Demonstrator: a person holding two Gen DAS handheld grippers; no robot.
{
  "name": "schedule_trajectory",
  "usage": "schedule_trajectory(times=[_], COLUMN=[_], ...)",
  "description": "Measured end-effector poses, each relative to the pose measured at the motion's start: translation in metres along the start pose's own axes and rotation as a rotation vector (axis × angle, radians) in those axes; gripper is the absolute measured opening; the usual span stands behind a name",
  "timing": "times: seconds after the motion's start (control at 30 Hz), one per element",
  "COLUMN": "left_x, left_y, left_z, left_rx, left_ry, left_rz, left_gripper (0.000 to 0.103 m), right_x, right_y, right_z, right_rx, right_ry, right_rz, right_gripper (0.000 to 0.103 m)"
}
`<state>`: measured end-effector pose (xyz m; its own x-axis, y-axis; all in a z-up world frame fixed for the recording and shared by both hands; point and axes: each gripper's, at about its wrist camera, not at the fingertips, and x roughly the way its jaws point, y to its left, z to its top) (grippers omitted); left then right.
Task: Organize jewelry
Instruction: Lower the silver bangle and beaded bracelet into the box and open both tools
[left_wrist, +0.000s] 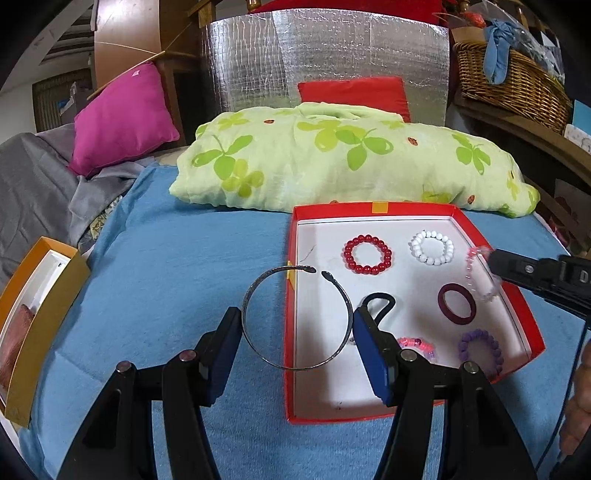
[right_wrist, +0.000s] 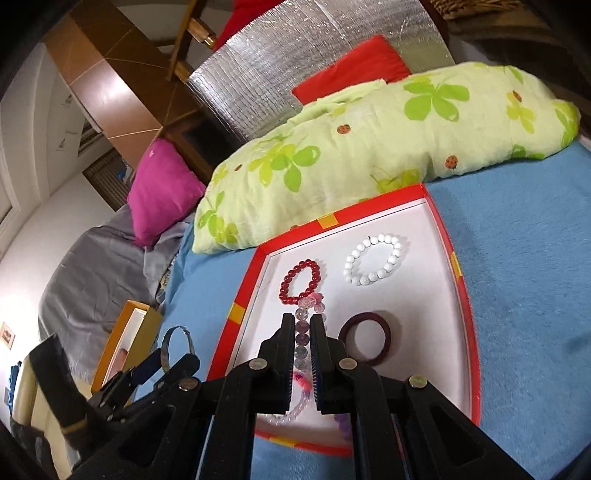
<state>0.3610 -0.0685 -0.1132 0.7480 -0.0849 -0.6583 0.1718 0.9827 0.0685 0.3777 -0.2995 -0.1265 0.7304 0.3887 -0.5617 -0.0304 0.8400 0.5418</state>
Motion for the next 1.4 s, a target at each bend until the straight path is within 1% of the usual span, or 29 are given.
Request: schedule_trajectory(times=[0.1,0.4,0.67,0.77,1.17,1.33,1.4], left_x=[0.005,0.015,0.022,0.024,0.026,0.026,0.027], left_y=[-0.004,-0.021,-0.027,-0.029,-0.033,-0.032,-0.030], left_z=[0.001,0.001,0.000,0.001,-0.002,-0.001,0.000], left_rx=[0.012,0.047,0.075,0.078,0.095,0.089,0.075], left_ry=[0.006,0.021,0.032,0.035,0.043,0.042,0.048], left_rz=[0.009,-0.016,-0.005,-0.008,-0.003,-0.010,-0.034], left_gripper=[0.063,0.063,0.063,0.063,0.063,0.063,0.063], right_x=[0.013,0.044,0.055,0.060,0.070,0.072,0.068], right_y=[0.002,-0.004,-0.009,-0.009,-0.007,-0.006,-0.008], right_z=[0.005,0.014,0.021,0.021,0.019,0.019,0.021], right_rx=[0.004,0.027,0.043,0.052,0.062,0.063,0.069], right_ry=[0.014,0.045,0.061,0.074,0.092,0.095,0.081], right_rz=[0.009,-0.003,-0.002,0.008,0.006,0.009,0.009], right_gripper=[0.009,0.009,0.009,0.009,0.009,0.009,0.009])
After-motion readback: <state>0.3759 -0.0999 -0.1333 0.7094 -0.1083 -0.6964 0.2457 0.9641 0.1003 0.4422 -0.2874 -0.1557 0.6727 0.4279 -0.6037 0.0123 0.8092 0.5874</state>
